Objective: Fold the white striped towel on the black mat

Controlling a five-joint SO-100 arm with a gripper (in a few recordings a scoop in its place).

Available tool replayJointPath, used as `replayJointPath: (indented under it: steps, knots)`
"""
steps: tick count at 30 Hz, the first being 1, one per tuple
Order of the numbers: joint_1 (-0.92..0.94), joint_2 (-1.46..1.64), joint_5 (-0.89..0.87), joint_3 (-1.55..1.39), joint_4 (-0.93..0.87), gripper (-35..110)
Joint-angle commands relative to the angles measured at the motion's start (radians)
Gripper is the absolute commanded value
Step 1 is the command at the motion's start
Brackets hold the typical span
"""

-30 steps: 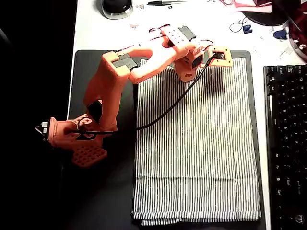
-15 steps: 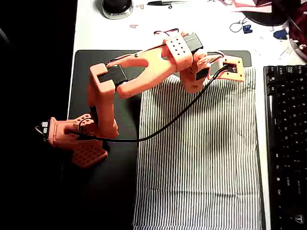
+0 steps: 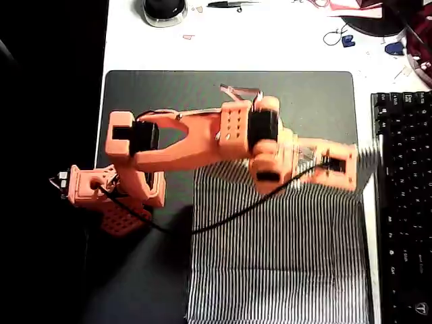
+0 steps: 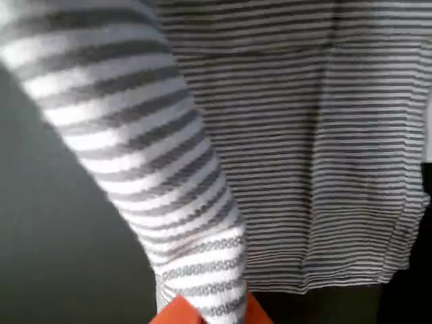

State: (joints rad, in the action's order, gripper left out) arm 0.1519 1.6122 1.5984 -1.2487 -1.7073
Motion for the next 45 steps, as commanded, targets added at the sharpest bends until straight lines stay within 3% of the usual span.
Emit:
replayJointPath:
  steps: [1, 11, 19, 23, 28, 37, 45]
  knots:
    - [0.132, 0.037, 0.064, 0.000, 0.023, 0]
    - [0.394, -0.123, 0.253, 0.031, 0.144, 0]
    - [0.515, -0.291, 0.357, -0.061, 0.393, 0]
    - [0.548, -0.330, 0.367, -0.086, 0.480, 14]
    - [0.574, -0.328, 0.407, -0.046, 0.471, 20]
    - [0.445, -0.204, 0.333, -0.052, 0.296, 22]
    - [0.206, -0.121, 0.209, -0.261, 0.344, 19]
